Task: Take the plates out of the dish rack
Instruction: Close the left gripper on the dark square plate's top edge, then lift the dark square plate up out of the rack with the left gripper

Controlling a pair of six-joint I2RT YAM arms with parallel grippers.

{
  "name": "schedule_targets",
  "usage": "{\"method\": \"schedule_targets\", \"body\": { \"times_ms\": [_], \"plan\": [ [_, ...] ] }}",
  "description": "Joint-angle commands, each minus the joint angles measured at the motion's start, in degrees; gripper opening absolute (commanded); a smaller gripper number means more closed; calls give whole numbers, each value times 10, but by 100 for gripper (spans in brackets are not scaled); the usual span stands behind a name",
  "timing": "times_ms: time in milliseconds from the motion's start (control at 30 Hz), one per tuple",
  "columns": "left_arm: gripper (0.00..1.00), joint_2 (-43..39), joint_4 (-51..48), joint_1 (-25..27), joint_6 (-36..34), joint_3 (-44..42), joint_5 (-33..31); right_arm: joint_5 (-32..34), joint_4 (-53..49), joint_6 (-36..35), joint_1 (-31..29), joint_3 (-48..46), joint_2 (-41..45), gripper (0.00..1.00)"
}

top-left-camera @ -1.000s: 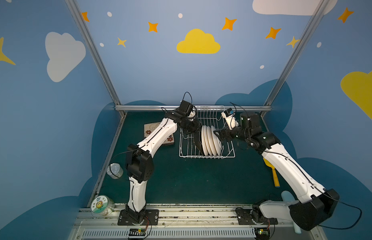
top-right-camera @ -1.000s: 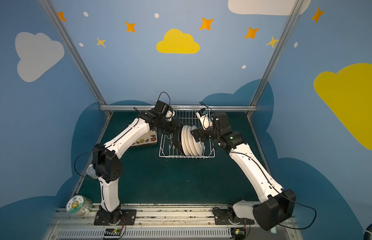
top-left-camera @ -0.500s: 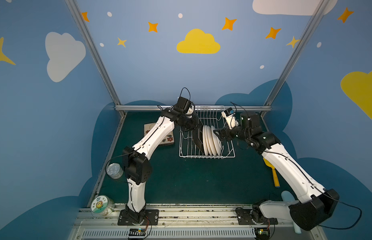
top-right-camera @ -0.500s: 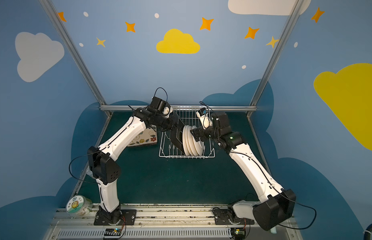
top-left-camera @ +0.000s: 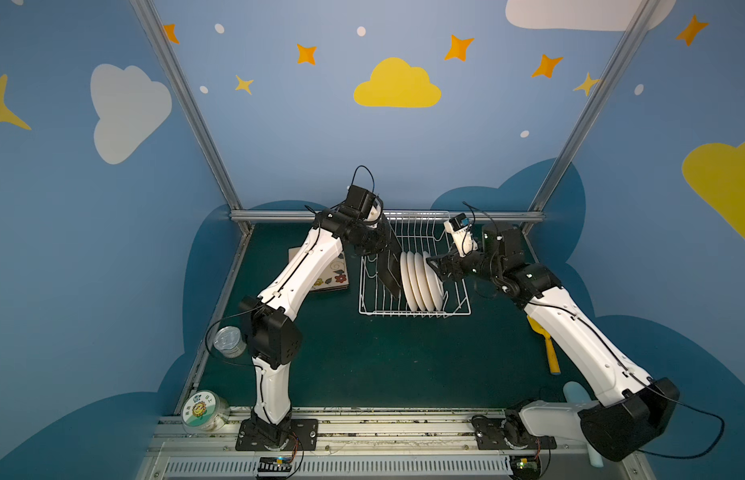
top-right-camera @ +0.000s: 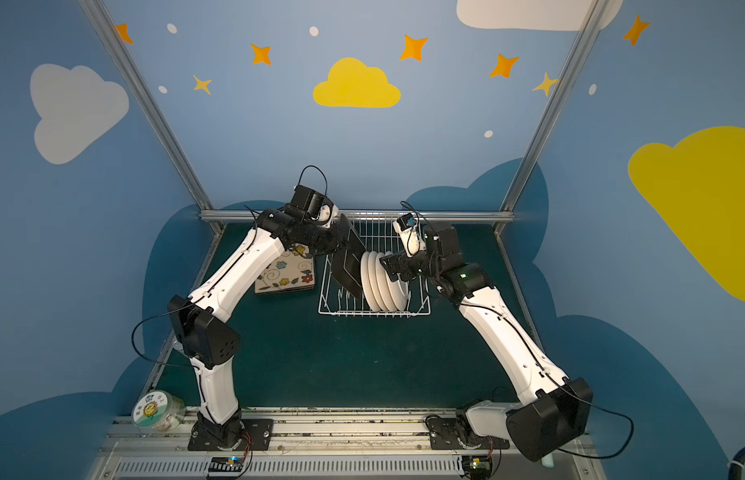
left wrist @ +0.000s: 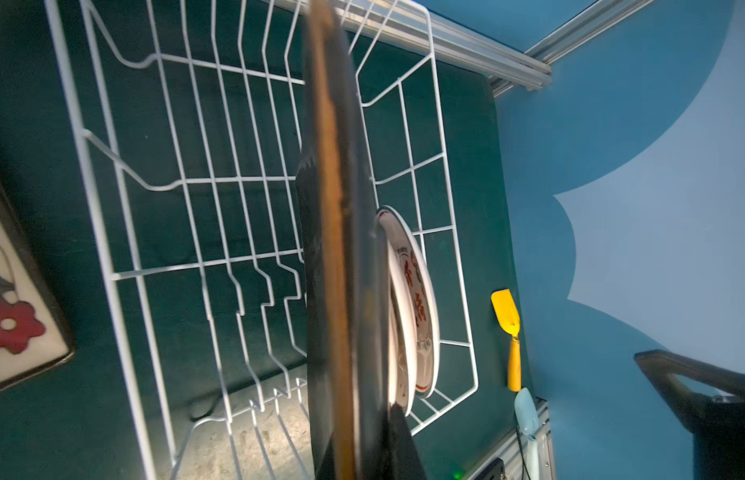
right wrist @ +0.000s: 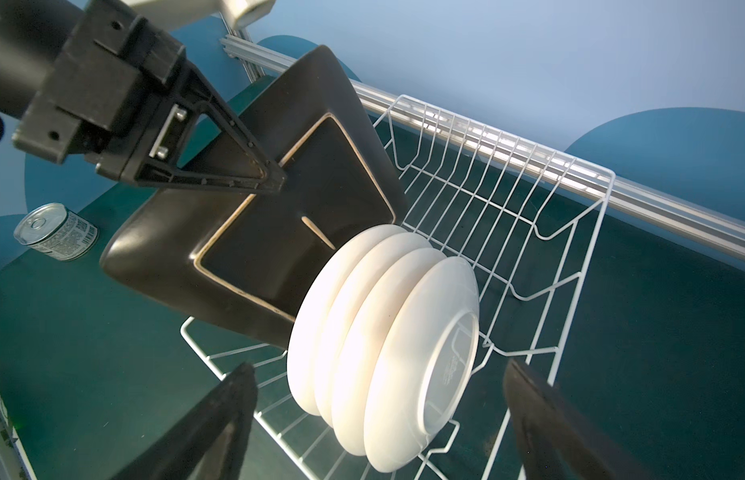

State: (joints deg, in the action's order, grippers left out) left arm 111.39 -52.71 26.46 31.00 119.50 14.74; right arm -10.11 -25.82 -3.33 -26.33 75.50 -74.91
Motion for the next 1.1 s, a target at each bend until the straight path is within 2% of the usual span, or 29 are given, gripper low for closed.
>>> {"method": "schedule_targets", "body": {
  "times_ms": [0, 400, 500, 800, 1067],
  "plan": [
    [3, -44, 34, -3, -18, 30, 7, -10, 15, 10, 0, 0, 6, 92],
    [3, -50, 19, -13, -36, 66, -10, -34, 38, 40, 1, 0, 0, 92],
    [3, -49, 14, -16, -48, 80, -33, -36, 41, 49, 1, 3, -2, 92],
    [3, -32, -1, -17, -150, 161, -76, -50, 34, 99, 2, 32, -23, 95],
    [3, -54, 43, -14, -252, 137, -115, -76, 26, 165, 16, 63, -46, 97]
  ]
}}
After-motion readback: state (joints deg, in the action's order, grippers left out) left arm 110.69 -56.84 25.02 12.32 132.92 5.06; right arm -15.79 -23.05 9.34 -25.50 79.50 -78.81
